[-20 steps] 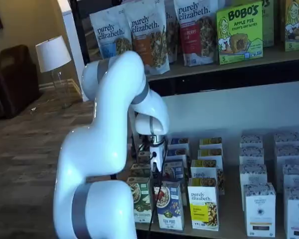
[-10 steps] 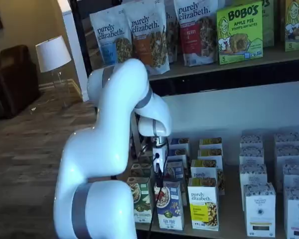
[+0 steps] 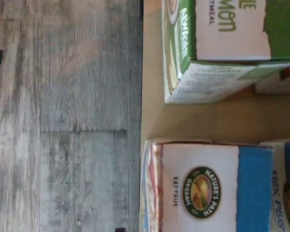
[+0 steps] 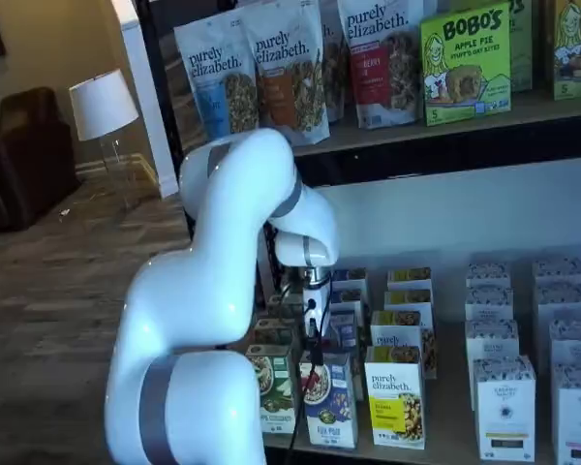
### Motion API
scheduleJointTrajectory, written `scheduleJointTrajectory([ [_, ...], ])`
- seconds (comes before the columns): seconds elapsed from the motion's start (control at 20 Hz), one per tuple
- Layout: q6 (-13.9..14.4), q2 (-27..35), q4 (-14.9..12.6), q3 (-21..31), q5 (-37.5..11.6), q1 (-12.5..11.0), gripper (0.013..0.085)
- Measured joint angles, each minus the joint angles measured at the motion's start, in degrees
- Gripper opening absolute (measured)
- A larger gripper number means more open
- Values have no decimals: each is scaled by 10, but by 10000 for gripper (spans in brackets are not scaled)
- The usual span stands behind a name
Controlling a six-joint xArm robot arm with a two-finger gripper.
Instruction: Pick up the blue and white box that is on the bottom shelf, the second box from the left
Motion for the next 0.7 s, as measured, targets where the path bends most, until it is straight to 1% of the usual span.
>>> scheduleJointTrajectory([
  [0.25,14,17,-15,-16,4,2,850],
  [0.5,14,31,-15,-25,-1,3,850],
  [0.7,21,38,-22,-28,-2,4,850],
])
